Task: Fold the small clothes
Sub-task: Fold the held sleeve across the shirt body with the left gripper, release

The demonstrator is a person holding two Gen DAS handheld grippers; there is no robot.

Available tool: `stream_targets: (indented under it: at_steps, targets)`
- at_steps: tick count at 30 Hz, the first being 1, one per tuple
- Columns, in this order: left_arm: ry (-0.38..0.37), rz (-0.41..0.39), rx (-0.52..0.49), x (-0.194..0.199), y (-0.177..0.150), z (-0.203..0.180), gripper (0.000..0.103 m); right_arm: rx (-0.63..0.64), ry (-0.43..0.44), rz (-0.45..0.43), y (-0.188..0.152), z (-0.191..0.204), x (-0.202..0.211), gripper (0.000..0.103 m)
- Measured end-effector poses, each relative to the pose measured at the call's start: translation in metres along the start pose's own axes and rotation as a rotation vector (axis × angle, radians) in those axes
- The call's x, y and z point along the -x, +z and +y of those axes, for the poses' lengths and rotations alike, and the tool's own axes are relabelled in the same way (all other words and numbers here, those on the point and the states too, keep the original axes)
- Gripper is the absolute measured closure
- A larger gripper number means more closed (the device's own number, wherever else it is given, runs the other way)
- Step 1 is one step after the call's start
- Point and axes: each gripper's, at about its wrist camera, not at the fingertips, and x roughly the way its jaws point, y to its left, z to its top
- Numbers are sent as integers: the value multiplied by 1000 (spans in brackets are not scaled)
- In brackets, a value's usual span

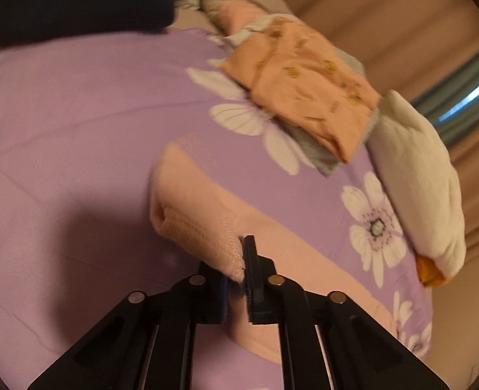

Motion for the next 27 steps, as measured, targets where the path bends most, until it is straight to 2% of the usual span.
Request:
stream_targets:
  at_steps: [8,14,27]
  targets:
    - [-4,-22,-297,32,-29,-105,98,-31,10,-35,-4,-12,18,61]
    - [-48,23,-488,40,-73,-182,98,-43,1,-63,-11,-23,36,61]
    - [-137,134,-768,31,-176,-283,98,-115,-18,-100,-25,-55,57,61]
